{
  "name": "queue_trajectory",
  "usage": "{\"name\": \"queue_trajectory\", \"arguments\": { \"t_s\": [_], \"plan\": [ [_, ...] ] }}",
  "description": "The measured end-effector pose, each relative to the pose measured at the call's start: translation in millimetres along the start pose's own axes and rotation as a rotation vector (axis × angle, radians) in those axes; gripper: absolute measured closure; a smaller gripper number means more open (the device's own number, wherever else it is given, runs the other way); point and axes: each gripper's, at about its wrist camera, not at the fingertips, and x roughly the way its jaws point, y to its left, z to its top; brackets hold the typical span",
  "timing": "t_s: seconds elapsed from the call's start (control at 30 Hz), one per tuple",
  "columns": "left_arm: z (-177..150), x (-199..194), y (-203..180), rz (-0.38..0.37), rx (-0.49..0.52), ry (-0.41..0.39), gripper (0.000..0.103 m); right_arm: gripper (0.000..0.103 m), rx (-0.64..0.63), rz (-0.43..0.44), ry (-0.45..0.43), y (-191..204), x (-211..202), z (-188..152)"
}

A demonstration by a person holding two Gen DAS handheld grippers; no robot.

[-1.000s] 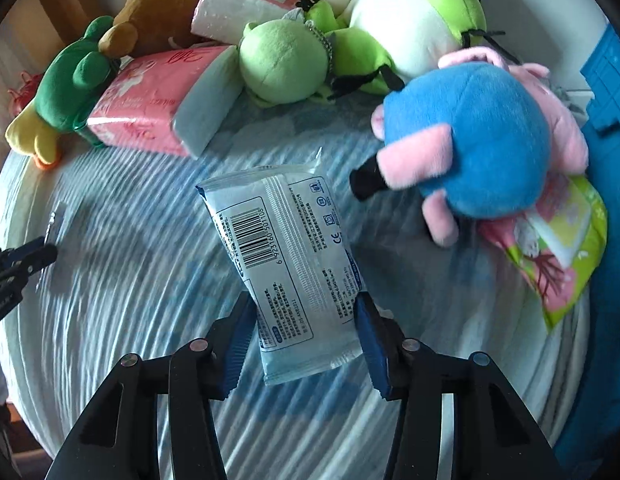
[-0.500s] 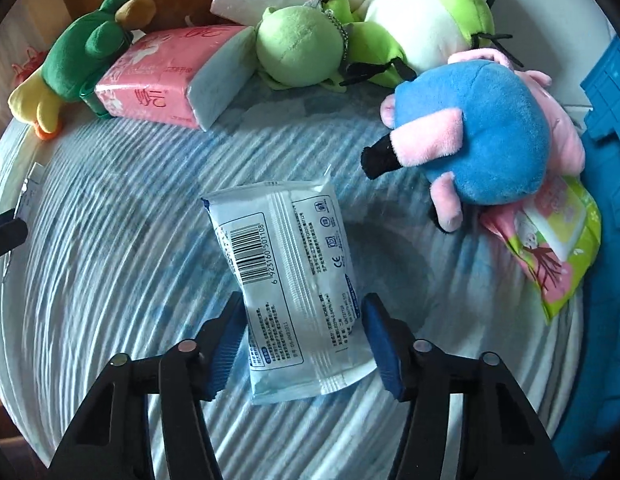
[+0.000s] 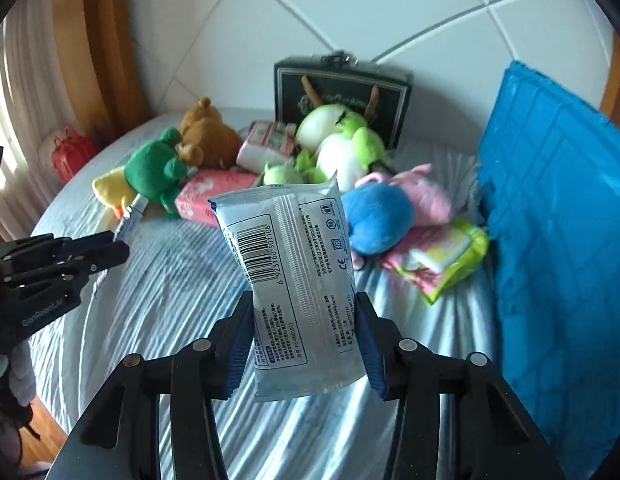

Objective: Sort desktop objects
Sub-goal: 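Carry the ointment tube with the left tool while the right tool carries the packet into the crate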

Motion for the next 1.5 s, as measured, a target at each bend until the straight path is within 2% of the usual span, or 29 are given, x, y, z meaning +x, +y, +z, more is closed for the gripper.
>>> {"name": "queue_trajectory", "arguments": {
  "t_s": [0.2,0.33,0.5,0.6,0.73,0.93,1.07,1.17,1.3,1.5],
  "plan": [
    [36.8,-42.6,-76.6,-0.102,0.104,-0.143,0.085,0.055,0.055,-0.085,-0.213,-34.9,-102.1,1.9],
    [57.9,-65.1,-142.4,-0.173,0.184,-0.220,0.085,0.055,0.106,-0.159,-0.338,-70.4,-158.7,-4.4],
    [75.4,-79.8,-229.8,-0.250,0.264,-0.263,0.085,0.055,0.167,-0.302,-0.405,-129.2,-208.0,-22.2],
    [83.5,-85.8,-283.6,-0.279,0.290,-0.279,0.085,0.055,0.210,-0.390,-0.396,-175.7,-226.5,-34.3],
    [88.7,-92.3,-353.9,-0.293,0.329,-0.283,0.085,0.055,0.263,-0.494,-0.328,-239.8,-235.6,-47.2],
    [93.5,-82.0,-445.1,-0.267,0.391,-0.229,0.085,0.055,0.264,-0.564,-0.193,-323.5,-221.6,-59.6],
    [91.5,-66.1,-484.4,-0.271,0.436,-0.157,0.085,0.055,0.275,-0.542,-0.123,-367.4,-208.3,-70.9],
    [85.6,-59.0,-506.5,-0.267,0.456,-0.136,0.085,0.055,0.277,-0.522,-0.076,-392.4,-200.6,-82.4],
    [82.3,-47.4,-529.0,-0.247,0.476,-0.101,0.085,0.055,0.283,-0.511,-0.039,-410.7,-190.9,-95.5],
    [82.2,-38.4,-540.4,-0.203,0.469,-0.073,0.085,0.054,0.269,-0.505,-0.012,-421.8,-182.3,-108.5]
  ]
}}
